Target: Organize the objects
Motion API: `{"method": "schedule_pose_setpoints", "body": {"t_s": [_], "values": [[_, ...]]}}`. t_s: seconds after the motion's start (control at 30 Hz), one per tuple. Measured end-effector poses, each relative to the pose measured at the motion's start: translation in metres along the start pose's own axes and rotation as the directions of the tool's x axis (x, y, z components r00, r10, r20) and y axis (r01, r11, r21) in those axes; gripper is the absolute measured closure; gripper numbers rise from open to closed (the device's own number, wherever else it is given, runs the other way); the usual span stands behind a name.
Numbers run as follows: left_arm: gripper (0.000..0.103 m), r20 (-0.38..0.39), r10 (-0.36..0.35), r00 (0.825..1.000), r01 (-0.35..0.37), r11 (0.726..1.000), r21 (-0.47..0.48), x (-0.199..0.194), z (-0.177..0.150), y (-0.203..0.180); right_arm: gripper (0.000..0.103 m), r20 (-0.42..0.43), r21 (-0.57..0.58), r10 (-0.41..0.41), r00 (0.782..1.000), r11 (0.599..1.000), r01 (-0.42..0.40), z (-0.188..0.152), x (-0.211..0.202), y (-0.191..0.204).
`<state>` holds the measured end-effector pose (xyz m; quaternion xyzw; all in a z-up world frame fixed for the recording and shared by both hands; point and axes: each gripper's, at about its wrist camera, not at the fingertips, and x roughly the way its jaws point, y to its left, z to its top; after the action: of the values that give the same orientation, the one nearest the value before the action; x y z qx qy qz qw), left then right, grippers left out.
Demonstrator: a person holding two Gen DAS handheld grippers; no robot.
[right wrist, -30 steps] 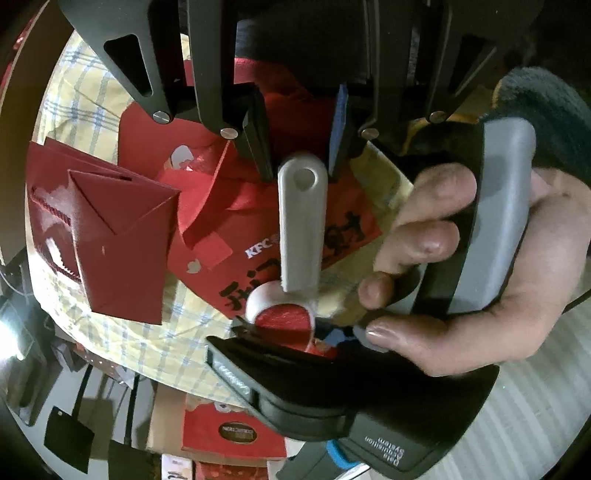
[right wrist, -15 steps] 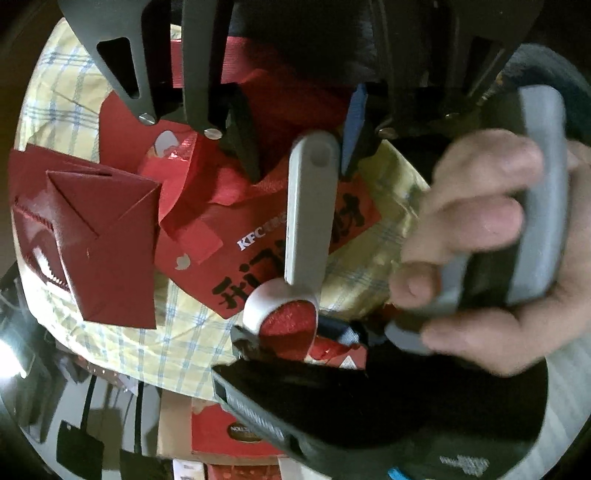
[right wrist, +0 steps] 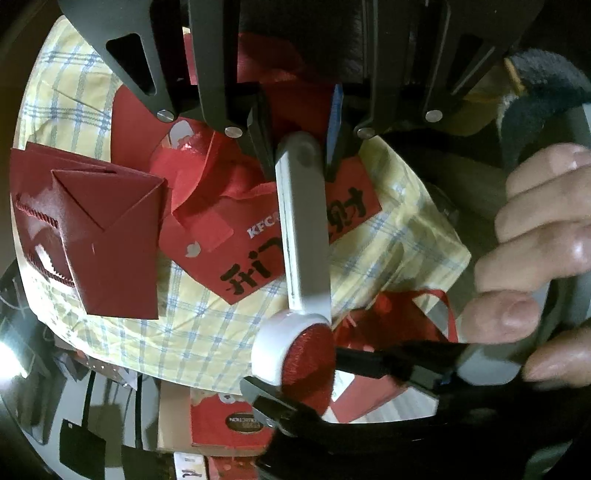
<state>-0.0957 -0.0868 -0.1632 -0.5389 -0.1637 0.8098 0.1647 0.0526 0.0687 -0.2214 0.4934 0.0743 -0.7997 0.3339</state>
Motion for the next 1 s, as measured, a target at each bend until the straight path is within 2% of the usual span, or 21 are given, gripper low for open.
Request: {"method": "schedule_pose_setpoints", "body": {"t_s": [0.17,0.23,0.27,0.47,0.57,0.63,0.67,0.77,0.83,0.87,0.9,0.93,0.97,1.0], "values": [[0.045,0.005,-0.020,1.000,0.020,1.000,0.022,-0.008,0.000,-0.007,0.074,0.055,0.062,0.056,0.997,0.996,-0.060,0.005,-0.004,-0.009],[0.045,0.012,-0.020,1.000,0.020,0.999,0.029,-0.013,0.000,-0.010,0.074,0.073,0.085,0.060,0.996,0.994,-0.066,0.007,-0.005,-0.011],[0.045,0.012,-0.021,1.000,0.021,0.999,0.033,-0.014,0.000,-0.011,0.077,0.076,0.086,0.061,0.995,0.994,-0.067,0.010,-0.005,-0.010],[0.047,0.030,-0.040,0.999,0.038,0.998,0.045,-0.027,0.002,-0.016,0.080,0.110,0.020,0.059,0.992,0.998,-0.061,0.023,-0.008,0.004],[0.047,0.021,-0.048,0.999,0.047,0.998,0.036,-0.026,0.001,-0.014,0.073,0.154,0.002,0.031,0.988,1.000,-0.032,0.029,-0.008,0.007],[0.047,0.014,-0.058,0.998,0.057,0.998,0.033,-0.026,0.001,-0.014,0.073,0.171,0.016,0.044,0.984,0.999,-0.048,0.035,-0.004,0.004],[0.047,0.014,-0.068,0.998,0.067,0.997,0.032,-0.027,0.001,-0.013,0.080,0.165,0.025,0.046,0.985,0.998,-0.050,0.036,-0.001,0.001],[0.047,0.001,-0.078,0.997,0.078,0.995,0.061,-0.027,0.001,-0.016,0.081,0.178,0.046,0.057,0.982,0.997,-0.066,0.035,0.002,-0.003],[0.046,-0.017,-0.078,0.997,0.079,0.995,0.063,-0.025,0.001,-0.016,0.084,0.177,0.022,0.032,0.984,0.999,-0.036,0.033,0.001,0.002],[0.048,-0.017,-0.073,0.997,0.074,0.996,0.058,-0.025,0.001,-0.016,0.089,0.175,0.008,0.012,0.984,1.000,-0.013,0.033,0.001,0.005],[0.046,-0.013,-0.066,0.998,0.066,0.996,0.051,-0.026,0.001,-0.016,0.089,0.181,0.005,-0.014,0.983,1.000,0.013,0.032,0.000,0.006],[0.041,-0.012,-0.071,0.997,0.071,0.996,0.050,-0.027,0.001,-0.016,0.090,0.182,0.009,-0.031,0.983,1.000,0.030,0.032,-0.001,0.005],[0.029,-0.009,-0.079,0.997,0.080,0.996,0.047,-0.028,0.001,-0.016,0.091,0.179,0.006,-0.019,0.984,1.000,0.018,0.031,-0.001,0.004],[0.027,0.000,-0.083,0.997,0.083,0.996,0.041,-0.030,0.002,-0.015,0.091,0.182,0.004,0.002,0.983,1.000,-0.003,0.030,-0.002,0.002]]}}
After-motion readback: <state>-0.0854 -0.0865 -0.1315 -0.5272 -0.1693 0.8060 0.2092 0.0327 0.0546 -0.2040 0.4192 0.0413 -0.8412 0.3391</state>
